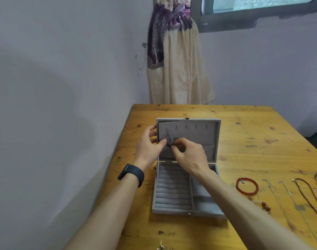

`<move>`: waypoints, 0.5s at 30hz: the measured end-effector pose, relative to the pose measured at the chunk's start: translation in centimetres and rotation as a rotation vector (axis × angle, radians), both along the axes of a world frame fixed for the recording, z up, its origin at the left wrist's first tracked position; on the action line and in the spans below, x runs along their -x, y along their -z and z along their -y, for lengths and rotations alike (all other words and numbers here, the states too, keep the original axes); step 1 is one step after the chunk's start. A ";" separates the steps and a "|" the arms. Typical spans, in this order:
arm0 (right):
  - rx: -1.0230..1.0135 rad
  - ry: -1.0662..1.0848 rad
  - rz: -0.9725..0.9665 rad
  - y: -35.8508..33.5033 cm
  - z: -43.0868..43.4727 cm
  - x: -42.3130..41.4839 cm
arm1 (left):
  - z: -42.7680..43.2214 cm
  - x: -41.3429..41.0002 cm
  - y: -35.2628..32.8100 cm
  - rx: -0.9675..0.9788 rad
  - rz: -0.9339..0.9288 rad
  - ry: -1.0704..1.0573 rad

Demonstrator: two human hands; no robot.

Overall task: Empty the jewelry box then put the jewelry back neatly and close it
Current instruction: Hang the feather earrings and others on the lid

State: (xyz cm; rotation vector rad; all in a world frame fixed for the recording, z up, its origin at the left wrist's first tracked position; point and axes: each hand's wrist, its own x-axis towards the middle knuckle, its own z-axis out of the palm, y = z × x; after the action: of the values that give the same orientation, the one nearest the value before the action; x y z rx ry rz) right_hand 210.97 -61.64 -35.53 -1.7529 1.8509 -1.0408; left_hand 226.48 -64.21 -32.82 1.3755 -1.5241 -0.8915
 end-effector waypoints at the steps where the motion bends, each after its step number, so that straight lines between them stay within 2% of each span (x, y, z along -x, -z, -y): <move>1: -0.011 -0.013 -0.003 -0.1 0.1 0.2 | 0.0 0.0 0.0 0.000 -0.005 -0.004; 8: -0.042 -0.056 -0.020 -0.1 -0.2 0.9 | -0.6 -0.2 0.7 -0.012 0.082 -0.012; 15: -0.044 -0.123 -0.142 0.2 -0.9 0.8 | -1.0 0.1 0.8 0.003 0.124 -0.042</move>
State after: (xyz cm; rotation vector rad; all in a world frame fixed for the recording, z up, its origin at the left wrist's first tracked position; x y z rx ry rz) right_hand 210.17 -60.70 -35.70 -1.9317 1.8066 -0.8439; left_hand 226.35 -63.20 -33.60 1.4790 -1.5831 -0.7902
